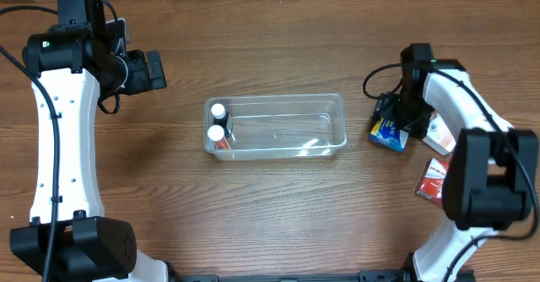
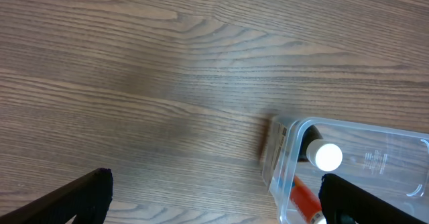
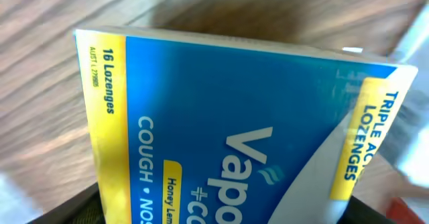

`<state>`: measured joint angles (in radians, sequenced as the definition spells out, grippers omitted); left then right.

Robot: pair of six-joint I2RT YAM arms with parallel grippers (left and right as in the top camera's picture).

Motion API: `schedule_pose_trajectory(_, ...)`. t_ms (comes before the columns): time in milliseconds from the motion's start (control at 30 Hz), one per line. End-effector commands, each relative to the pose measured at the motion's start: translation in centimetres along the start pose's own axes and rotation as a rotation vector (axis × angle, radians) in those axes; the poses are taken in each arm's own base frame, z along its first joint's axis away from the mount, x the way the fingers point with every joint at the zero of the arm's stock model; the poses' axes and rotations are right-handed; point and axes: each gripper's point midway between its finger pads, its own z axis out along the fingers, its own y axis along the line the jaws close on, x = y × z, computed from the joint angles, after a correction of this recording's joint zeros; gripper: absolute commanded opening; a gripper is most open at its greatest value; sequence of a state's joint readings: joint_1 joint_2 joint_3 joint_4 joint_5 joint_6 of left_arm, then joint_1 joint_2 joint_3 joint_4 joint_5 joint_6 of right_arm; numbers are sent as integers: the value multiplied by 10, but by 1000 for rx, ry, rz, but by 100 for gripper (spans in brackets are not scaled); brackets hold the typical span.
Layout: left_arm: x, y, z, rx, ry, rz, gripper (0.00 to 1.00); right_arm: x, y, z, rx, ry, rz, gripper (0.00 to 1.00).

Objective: Pack container
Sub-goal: 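Lower the VapoDrops box into the container's right side and release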

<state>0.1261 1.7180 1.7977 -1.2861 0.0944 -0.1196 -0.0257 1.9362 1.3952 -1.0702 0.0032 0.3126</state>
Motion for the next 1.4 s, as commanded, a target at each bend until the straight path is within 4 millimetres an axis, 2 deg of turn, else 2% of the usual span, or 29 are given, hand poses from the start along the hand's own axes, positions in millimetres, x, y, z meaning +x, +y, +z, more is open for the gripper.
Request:
schedule_pose_trajectory(0, -1, -3, 1, 11, 1, 22, 100, -10, 11, -100, -82, -191, -46, 5)
schedule_pose_trajectory(67, -1, -3, 1, 11, 1, 22, 100, 11, 24, -135, -103, -242, -145, 4)
schedule_pose_trajectory(133, -1, -3, 1, 11, 1, 22, 100, 47, 59, -175, -168, -334, -282, 4)
schedule_pose_trajectory(167, -1, -3, 1, 11, 1, 21, 100, 65, 80, -189, -206, -370, -355, 4)
schedule_pose_trajectory(233, 0, -3, 1, 10, 4, 21, 100, 87, 111, -196, -253, -392, -415, 4)
schedule_pose_trajectory(300, 1, -3, 1, 10, 7, 21, 100, 104, 145, -184, -268, -382, -491, 4)
schedule_pose_trajectory(367, 2, -2, 1, 9, 13, 20, 100, 111, 164, -166, -264, -357, -539, 4)
schedule_pose_trajectory(467, 3, -2, 1, 9, 16, 20, 100, 105, 182, -130, -234, -304, -527, 4)
schedule_pose_trajectory(500, 3, -2, 1, 9, 16, 20, 100, 101, 186, -112, -210, -276, -527, 4)
schedule_pose_trajectory(633, 4, -2, 1, 8, 19, 20, 100, 92, 189, -69, -152, -205, -498, 4)
schedule_pose_trajectory(700, 4, -1, 1, 2, 21, 20, 100, 85, 185, -62, -140, -193, -473, 4)
schedule_pose_trajectory(833, 4, -1, 1, 2, 21, 19, 100, 74, 170, -59, -121, -178, -430, 4)
schedule_pose_trajectory(1067, 5, -1, 1, 2, 23, 19, 100, 78, 164, -55, -100, -152, -438, 4)
schedule_pose_trajectory(1300, 5, -1, 1, 2, 23, 19, 100, 83, 159, -35, -78, -127, -464, 4)
schedule_pose_trajectory(1367, 5, -1, 1, 2, 23, 19, 100, 85, 156, -29, -71, -117, -466, 7)
